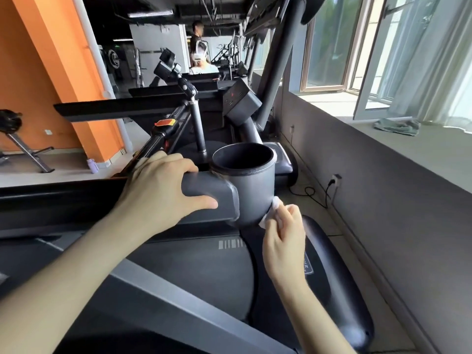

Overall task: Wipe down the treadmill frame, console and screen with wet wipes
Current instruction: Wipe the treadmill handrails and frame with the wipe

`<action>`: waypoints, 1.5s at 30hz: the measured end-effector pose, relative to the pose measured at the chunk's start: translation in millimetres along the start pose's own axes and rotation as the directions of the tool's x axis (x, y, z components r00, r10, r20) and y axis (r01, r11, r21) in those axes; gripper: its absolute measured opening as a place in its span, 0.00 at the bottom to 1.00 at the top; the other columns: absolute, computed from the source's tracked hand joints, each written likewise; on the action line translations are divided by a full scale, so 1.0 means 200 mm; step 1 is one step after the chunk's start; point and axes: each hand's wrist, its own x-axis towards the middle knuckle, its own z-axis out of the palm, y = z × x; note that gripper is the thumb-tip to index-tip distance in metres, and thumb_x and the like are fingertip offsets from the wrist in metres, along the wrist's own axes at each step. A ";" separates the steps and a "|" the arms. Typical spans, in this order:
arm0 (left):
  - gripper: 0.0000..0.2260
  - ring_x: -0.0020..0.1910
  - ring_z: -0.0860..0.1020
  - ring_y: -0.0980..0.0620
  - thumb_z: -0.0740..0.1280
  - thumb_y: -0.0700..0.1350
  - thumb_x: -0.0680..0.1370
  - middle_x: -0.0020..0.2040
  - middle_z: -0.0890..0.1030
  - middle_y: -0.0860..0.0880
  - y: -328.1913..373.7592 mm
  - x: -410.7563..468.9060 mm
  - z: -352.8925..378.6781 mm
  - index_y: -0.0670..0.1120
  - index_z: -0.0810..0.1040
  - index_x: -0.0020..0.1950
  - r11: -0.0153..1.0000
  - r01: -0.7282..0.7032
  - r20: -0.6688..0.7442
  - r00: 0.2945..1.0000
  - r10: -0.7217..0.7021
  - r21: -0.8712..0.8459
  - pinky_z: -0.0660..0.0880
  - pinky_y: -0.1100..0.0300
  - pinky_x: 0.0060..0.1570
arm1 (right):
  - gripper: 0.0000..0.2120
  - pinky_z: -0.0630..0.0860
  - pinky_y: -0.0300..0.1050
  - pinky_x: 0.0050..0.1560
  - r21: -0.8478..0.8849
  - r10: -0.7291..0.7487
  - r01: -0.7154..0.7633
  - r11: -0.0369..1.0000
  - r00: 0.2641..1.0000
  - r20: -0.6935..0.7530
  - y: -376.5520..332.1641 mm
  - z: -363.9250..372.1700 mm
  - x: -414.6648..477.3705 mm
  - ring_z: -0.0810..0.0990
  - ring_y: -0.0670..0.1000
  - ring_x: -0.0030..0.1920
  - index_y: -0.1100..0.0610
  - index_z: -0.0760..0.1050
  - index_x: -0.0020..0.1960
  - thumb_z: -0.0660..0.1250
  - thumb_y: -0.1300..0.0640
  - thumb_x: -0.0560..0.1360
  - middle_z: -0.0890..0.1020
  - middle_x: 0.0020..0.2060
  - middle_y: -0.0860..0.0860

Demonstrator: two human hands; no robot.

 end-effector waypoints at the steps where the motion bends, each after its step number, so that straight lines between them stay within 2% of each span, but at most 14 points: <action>1: 0.29 0.53 0.71 0.52 0.74 0.71 0.64 0.48 0.78 0.59 0.00 0.00 0.00 0.52 0.82 0.56 1.000 -0.002 0.002 1.000 0.002 0.002 0.56 0.60 0.52 | 0.12 0.66 0.36 0.40 0.026 -0.054 0.054 0.998 0.998 -0.010 -0.05 -0.01 0.00 0.72 0.47 0.41 0.51 0.70 0.43 0.57 0.64 0.81 0.70 0.38 0.47; 4: 0.29 0.52 0.72 0.51 0.75 0.71 0.64 0.47 0.79 0.58 0.01 0.00 0.00 0.52 0.83 0.54 1.000 -0.016 -0.002 1.000 0.016 0.013 0.57 0.59 0.52 | 0.09 0.71 0.35 0.43 0.068 -0.173 0.182 0.981 0.978 -0.116 -0.17 0.01 0.06 0.76 0.48 0.43 0.57 0.77 0.57 0.63 0.68 0.81 0.75 0.42 0.46; 6: 0.30 0.52 0.73 0.50 0.74 0.72 0.64 0.47 0.79 0.57 0.00 -0.01 0.01 0.51 0.83 0.54 0.999 -0.033 -0.017 0.999 0.033 0.029 0.62 0.57 0.55 | 0.13 0.75 0.39 0.48 0.103 -0.169 0.191 0.976 0.967 -0.190 -0.17 0.05 0.06 0.80 0.49 0.47 0.57 0.75 0.64 0.66 0.65 0.80 0.79 0.47 0.48; 9: 0.30 0.54 0.73 0.49 0.74 0.72 0.65 0.49 0.80 0.56 -0.01 -0.02 0.03 0.51 0.83 0.56 0.999 -0.030 -0.024 0.999 0.031 0.033 0.64 0.54 0.58 | 0.13 0.74 0.37 0.46 0.113 -0.132 0.150 0.982 0.980 -0.151 -0.10 0.07 -0.04 0.80 0.46 0.44 0.51 0.71 0.55 0.68 0.67 0.78 0.81 0.45 0.44; 14: 0.33 0.55 0.73 0.49 0.70 0.73 0.67 0.51 0.80 0.54 -0.01 -0.06 0.05 0.50 0.81 0.60 0.998 -0.039 -0.064 0.997 0.041 0.043 0.66 0.51 0.61 | 0.10 0.68 0.29 0.42 -0.030 -0.316 0.315 0.949 0.938 -0.142 -0.13 0.06 0.00 0.74 0.46 0.39 0.56 0.77 0.48 0.71 0.69 0.75 0.77 0.40 0.46; 16: 0.34 0.57 0.75 0.47 0.69 0.71 0.68 0.54 0.80 0.53 -0.03 -0.10 0.04 0.47 0.80 0.63 0.997 -0.047 -0.107 0.993 0.054 0.065 0.69 0.50 0.62 | 0.08 0.68 0.32 0.38 -0.097 -0.404 0.396 0.913 0.911 -0.087 -0.20 0.12 0.03 0.71 0.45 0.37 0.56 0.79 0.52 0.69 0.67 0.76 0.75 0.40 0.46; 20: 0.27 0.59 0.75 0.47 0.74 0.61 0.72 0.58 0.79 0.51 -0.14 -0.24 -0.01 0.45 0.79 0.63 0.998 -0.035 -0.265 0.963 0.050 0.060 0.72 0.49 0.62 | 0.18 0.71 0.42 0.35 -0.150 -0.518 0.527 0.836 0.850 0.098 -0.26 0.26 -0.02 0.74 0.51 0.38 0.55 0.75 0.59 0.70 0.70 0.73 0.76 0.43 0.49; 25: 0.10 0.49 0.76 0.46 0.73 0.47 0.76 0.47 0.77 0.49 -0.32 -0.44 -0.03 0.43 0.80 0.52 0.997 0.067 -0.438 0.896 -0.076 -0.035 0.75 0.47 0.50 | 0.11 0.70 0.43 0.33 -0.104 -0.622 0.661 0.743 0.739 0.258 -0.33 0.44 -0.11 0.73 0.49 0.37 0.54 0.75 0.53 0.66 0.68 0.74 0.76 0.41 0.48; 29: 0.08 0.41 0.73 0.50 0.75 0.42 0.75 0.41 0.73 0.52 -0.40 -0.53 -0.04 0.46 0.76 0.48 0.973 0.192 -0.418 0.879 -0.228 -0.127 0.75 0.49 0.40 | 0.14 0.65 0.38 0.32 -0.169 -0.633 0.729 0.663 0.667 0.394 -0.40 0.55 -0.15 0.74 0.48 0.37 0.53 0.78 0.50 0.64 0.70 0.72 0.75 0.41 0.45; 32: 0.07 0.39 0.73 0.51 0.74 0.44 0.76 0.39 0.73 0.54 -0.43 -0.56 -0.04 0.48 0.76 0.47 0.965 0.215 -0.371 0.893 -0.256 -0.150 0.75 0.50 0.38 | 0.12 0.67 0.41 0.32 -0.268 -0.620 0.687 0.675 0.726 0.297 -0.35 0.42 -0.11 0.76 0.48 0.37 0.50 0.78 0.47 0.65 0.67 0.73 0.76 0.40 0.46; 35: 0.06 0.39 0.75 0.55 0.71 0.49 0.76 0.39 0.75 0.57 -0.43 -0.56 -0.05 0.50 0.77 0.48 0.954 0.230 -0.350 0.892 -0.285 -0.191 0.77 0.52 0.37 | 0.10 0.62 0.41 0.34 -0.305 -0.459 0.446 0.842 0.888 0.032 -0.33 0.24 -0.04 0.76 0.49 0.41 0.47 0.73 0.49 0.65 0.62 0.74 0.79 0.40 0.45; 37: 0.07 0.40 0.75 0.56 0.70 0.50 0.75 0.40 0.77 0.57 -0.41 -0.56 -0.04 0.50 0.78 0.49 0.951 0.223 -0.346 0.893 -0.287 -0.215 0.78 0.52 0.38 | 0.15 0.61 0.38 0.36 -0.240 -0.315 0.305 0.921 0.949 -0.002 -0.36 0.24 -0.03 0.76 0.46 0.43 0.42 0.69 0.50 0.64 0.63 0.76 0.81 0.41 0.41; 40: 0.08 0.40 0.76 0.57 0.71 0.49 0.75 0.41 0.77 0.58 -0.39 -0.55 -0.03 0.50 0.78 0.51 0.949 0.195 -0.352 0.895 -0.275 -0.248 0.78 0.51 0.40 | 0.10 0.67 0.39 0.37 -0.204 -0.377 0.382 0.901 0.924 0.065 -0.44 0.34 -0.05 0.78 0.44 0.43 0.43 0.71 0.54 0.60 0.58 0.79 0.82 0.44 0.41; 45: 0.11 0.41 0.76 0.55 0.71 0.47 0.75 0.43 0.77 0.57 -0.41 -0.55 -0.05 0.50 0.79 0.56 0.945 0.158 -0.371 0.891 -0.261 -0.287 0.78 0.50 0.40 | 0.10 0.70 0.44 0.25 -0.221 -0.522 0.546 0.808 0.838 0.160 -0.57 0.55 -0.06 0.77 0.52 0.33 0.51 0.79 0.48 0.59 0.58 0.77 0.79 0.44 0.47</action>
